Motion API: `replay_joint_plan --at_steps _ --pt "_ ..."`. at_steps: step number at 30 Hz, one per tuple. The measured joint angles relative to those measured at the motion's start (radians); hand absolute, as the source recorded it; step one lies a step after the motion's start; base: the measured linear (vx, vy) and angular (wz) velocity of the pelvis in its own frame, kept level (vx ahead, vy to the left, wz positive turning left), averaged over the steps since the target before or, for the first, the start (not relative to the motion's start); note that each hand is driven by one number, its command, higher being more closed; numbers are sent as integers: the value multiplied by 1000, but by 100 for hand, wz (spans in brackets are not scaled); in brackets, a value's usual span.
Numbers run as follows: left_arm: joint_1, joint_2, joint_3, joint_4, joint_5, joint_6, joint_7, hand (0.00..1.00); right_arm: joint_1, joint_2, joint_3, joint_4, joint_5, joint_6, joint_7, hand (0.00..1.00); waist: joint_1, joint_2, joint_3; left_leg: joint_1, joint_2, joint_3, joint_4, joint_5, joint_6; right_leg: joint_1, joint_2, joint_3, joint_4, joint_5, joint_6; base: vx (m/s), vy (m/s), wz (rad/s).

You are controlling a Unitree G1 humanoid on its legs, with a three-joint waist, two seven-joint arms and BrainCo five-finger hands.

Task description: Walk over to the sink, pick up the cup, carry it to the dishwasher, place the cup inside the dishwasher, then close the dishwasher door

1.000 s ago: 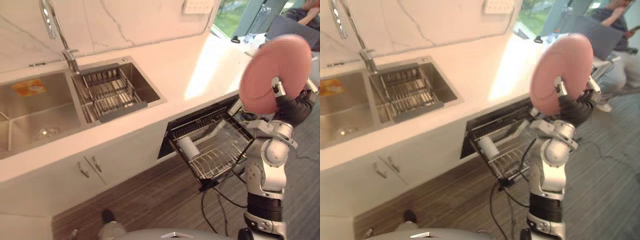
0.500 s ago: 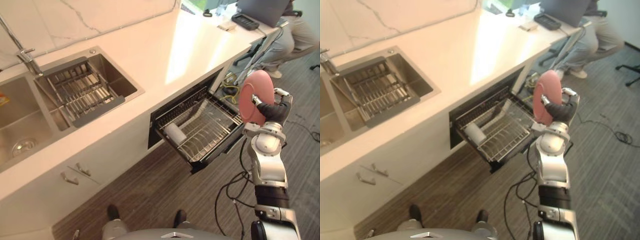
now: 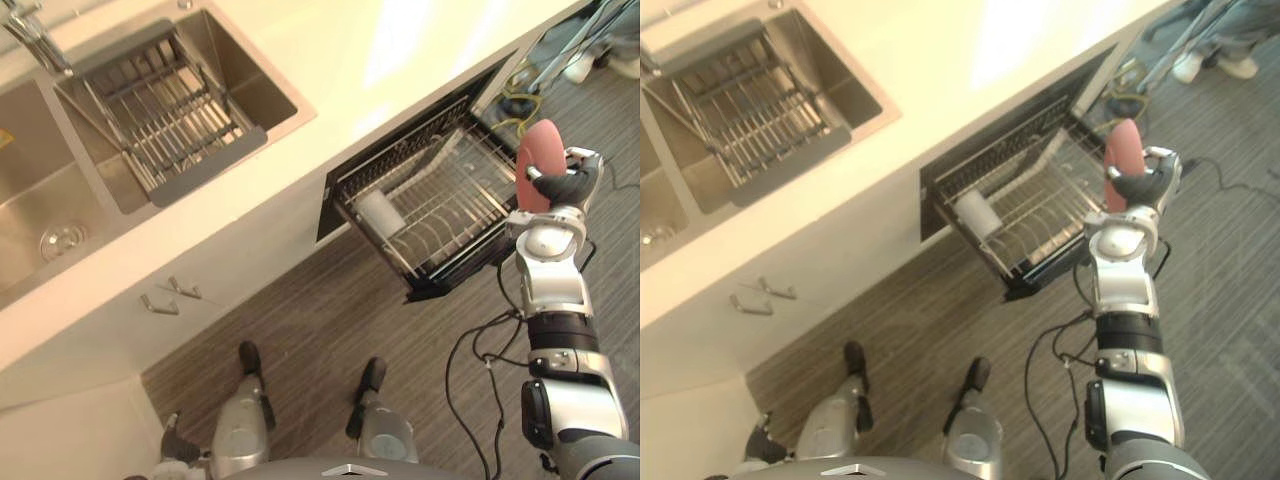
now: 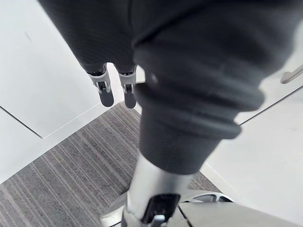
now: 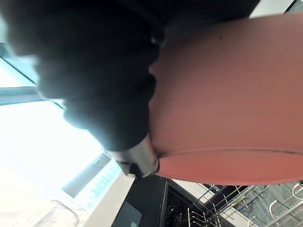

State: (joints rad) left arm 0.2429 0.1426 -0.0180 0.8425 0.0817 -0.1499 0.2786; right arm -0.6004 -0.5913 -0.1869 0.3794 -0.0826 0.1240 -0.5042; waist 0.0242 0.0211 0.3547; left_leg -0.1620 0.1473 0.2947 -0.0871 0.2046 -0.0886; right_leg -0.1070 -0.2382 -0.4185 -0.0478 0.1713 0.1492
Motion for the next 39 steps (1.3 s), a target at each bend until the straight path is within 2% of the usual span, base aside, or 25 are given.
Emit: replay_joint_plan --at_steps 5,6,12,13,18,21,27,32,37,38,39 --pt "-23 11 -44 -12 -2 0 -2 0 -101 -54 51 111 7 1 14 100 2 24 41 -25 -17 -26 0 4 6 -32 -19 -1 22 1 4 -19 27 4" --pt "-26 13 -66 -35 -3 2 -2 0 -144 -79 71 157 7 -1 31 100 1 42 66 -32 -24 -33 0 8 10 -39 -26 -2 31 1 4 -36 28 6" --pt "-48 14 -125 -46 -23 2 -2 0 -252 -139 153 280 5 -9 51 100 13 87 93 -76 -39 -51 0 16 20 -92 -45 3 55 2 8 -42 34 4" --pt "-66 16 -182 -45 -40 3 -3 0 -323 -200 227 318 -6 -9 79 100 19 124 108 -108 -59 -58 0 22 28 -130 -67 6 74 4 15 -49 75 10" --pt "-80 28 -230 -43 -40 1 -3 0 -366 -220 285 391 -41 -9 81 100 29 151 119 -124 -72 -80 0 25 33 -147 -80 7 83 6 19 -12 25 4" --pt "-98 27 -286 -36 -60 -5 -2 0 -457 -294 363 440 -127 -11 80 100 35 202 125 -173 -87 -91 0 28 32 -208 -100 11 111 2 23 -68 37 7" --pt "-101 43 -339 -24 -68 -27 -2 0 -505 -352 449 496 -205 -7 79 100 53 218 114 -218 -112 -111 0 40 43 -277 -127 36 138 7 26 -12 35 -2" --pt "-114 43 -400 5 -89 -34 -2 0 -551 -400 520 551 -279 31 75 100 73 252 89 -259 -128 -133 0 42 39 -318 -144 32 149 7 27 -11 17 6" --pt "-117 44 -441 4 -108 -49 -2 0 -571 -444 579 553 -347 38 76 100 93 283 66 -288 -137 -151 0 42 38 -351 -157 32 166 2 28 -12 12 5" --pt "-118 44 -455 4 -116 -48 -3 0 -576 -444 588 564 -361 36 77 0 95 290 61 -293 -140 -156 0 42 38 -355 -159 30 167 1 28 7 8 5" --pt "-120 44 -460 4 -119 -48 -3 0 -577 -445 601 582 -369 34 78 0 101 295 57 -293 -143 -157 0 42 38 -355 -161 30 167 0 29 14 7 5"
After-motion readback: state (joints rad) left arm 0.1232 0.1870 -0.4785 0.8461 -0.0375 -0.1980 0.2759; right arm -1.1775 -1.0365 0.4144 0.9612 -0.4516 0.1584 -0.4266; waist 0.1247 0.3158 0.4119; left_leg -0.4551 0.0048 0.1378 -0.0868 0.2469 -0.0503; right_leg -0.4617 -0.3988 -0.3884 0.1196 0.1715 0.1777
